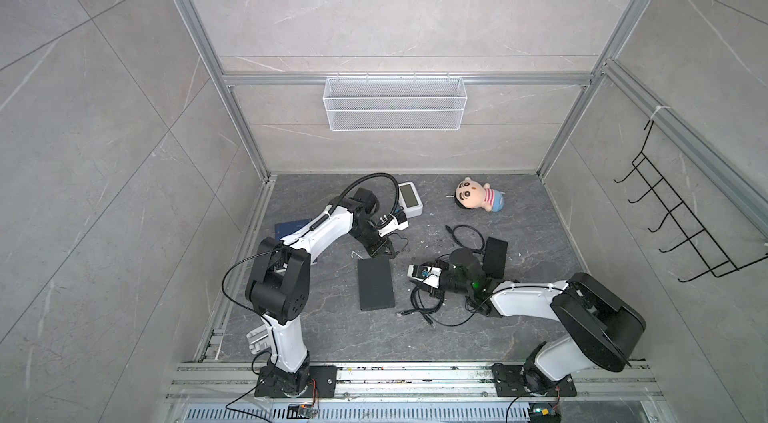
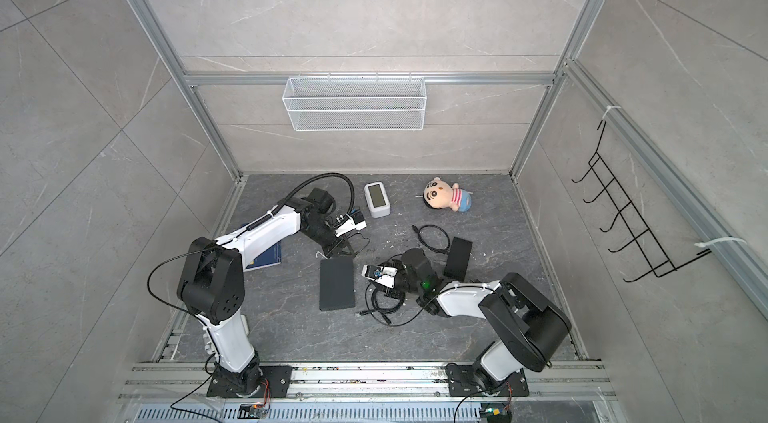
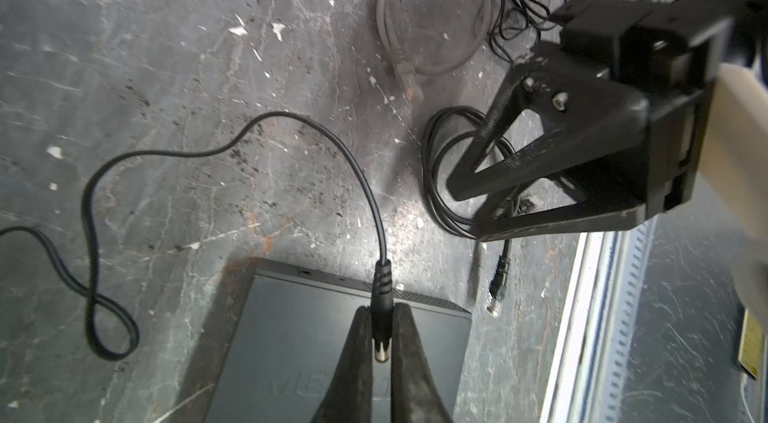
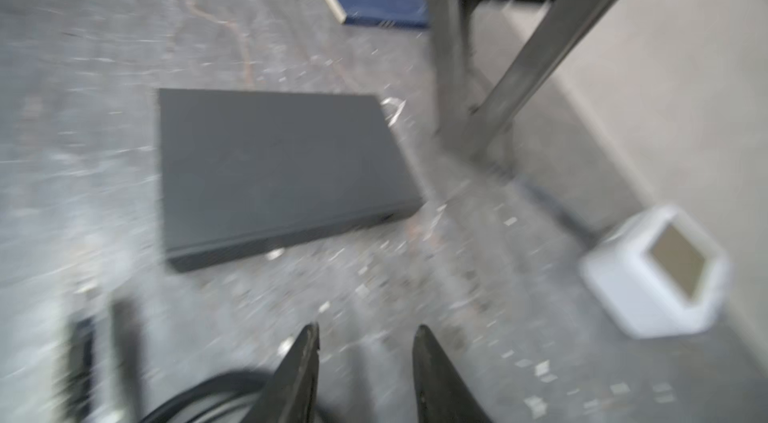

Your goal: Insert the plug into the switch port

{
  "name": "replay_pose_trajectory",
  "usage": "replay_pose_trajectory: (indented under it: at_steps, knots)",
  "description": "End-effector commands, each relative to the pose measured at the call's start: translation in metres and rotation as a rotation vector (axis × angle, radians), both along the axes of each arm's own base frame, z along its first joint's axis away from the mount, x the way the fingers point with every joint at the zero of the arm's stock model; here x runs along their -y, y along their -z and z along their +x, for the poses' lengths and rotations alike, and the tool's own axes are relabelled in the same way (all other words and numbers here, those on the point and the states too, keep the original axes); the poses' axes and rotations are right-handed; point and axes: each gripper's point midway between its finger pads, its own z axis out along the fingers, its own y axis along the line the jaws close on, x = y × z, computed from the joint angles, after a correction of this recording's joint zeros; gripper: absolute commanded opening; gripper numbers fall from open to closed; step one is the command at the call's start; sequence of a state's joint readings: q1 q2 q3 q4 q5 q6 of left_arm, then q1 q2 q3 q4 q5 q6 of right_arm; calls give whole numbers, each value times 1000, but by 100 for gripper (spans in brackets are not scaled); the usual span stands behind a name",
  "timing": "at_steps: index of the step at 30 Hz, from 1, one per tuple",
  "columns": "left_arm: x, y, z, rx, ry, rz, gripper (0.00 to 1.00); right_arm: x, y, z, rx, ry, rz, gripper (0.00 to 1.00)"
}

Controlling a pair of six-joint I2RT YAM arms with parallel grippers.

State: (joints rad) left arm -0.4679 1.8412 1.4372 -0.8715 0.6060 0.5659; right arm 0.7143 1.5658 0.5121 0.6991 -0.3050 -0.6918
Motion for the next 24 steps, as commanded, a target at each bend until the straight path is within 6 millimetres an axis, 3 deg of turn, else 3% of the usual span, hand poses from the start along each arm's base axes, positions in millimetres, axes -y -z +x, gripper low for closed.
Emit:
replay_pose_trajectory:
  at_steps: [1,13,24]
  knots:
    - [-2,-2,-11,-52,30,18,3,-7,-47,29,309,73,60,43]
    - [-3,-5,-7,-35,32,20,3,-34,-35,36,298,-38,-19,43]
    - [-2,-4,-6,-30,24,18,3,-42,-22,39,282,-85,-104,34]
